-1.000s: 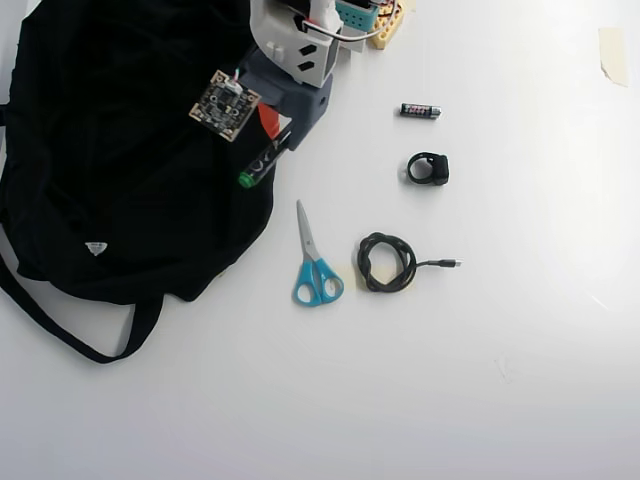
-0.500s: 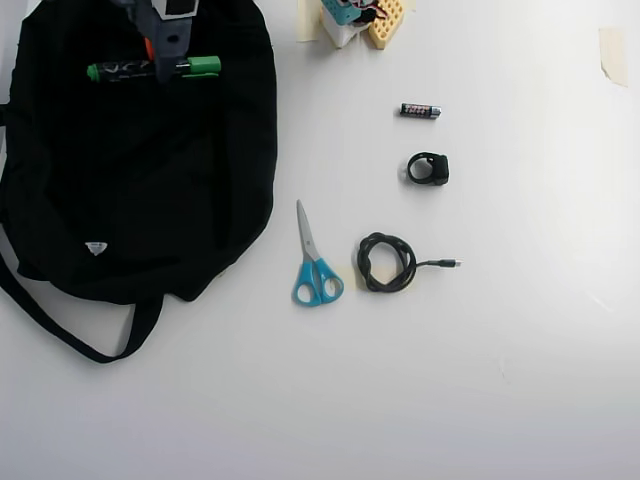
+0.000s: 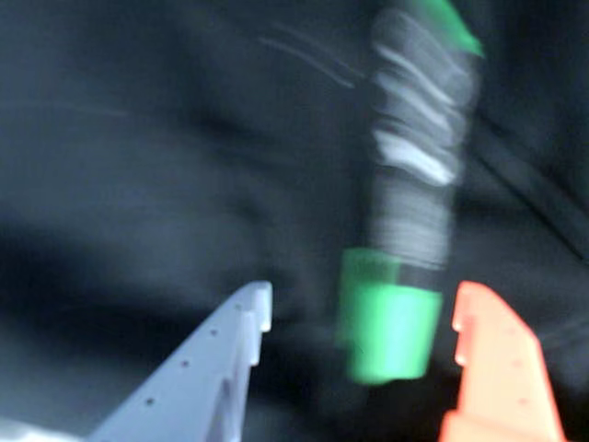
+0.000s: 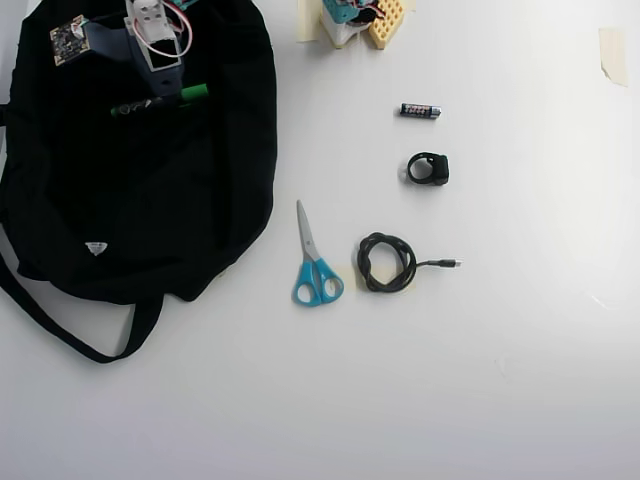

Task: Put the green marker into the black bag

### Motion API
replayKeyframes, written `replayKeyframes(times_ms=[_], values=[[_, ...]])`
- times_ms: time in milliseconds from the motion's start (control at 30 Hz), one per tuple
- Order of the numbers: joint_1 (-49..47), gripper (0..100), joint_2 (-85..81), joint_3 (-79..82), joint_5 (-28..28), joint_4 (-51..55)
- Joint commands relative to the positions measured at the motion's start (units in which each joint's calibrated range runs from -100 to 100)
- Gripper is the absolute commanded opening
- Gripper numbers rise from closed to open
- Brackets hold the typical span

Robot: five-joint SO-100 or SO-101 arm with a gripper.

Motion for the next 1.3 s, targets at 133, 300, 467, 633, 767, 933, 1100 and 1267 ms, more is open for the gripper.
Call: replayKeyframes(times_ms=[133, 300, 467, 633, 767, 933, 1100, 1267], values=[[-32.2, 25, -24.8, -1.0, -3.3, 7.7], [-44.5, 2, -33.1, 7.2, -3.7, 9.0], [-46.7, 2, -41.1, 16.6, 2.1, 8.7], [-48.8, 2, -51.1, 29.9, 3.5, 6.3], [-50.9, 2, -61.6, 42.9, 3.5, 0.9], [-51.3, 2, -71.7, 56.8, 3.7, -4.1], [-53.3, 2, -81.0, 67.3, 3.7, -4.1], [-53.7, 2, -93.5, 80.2, 3.7, -4.2]])
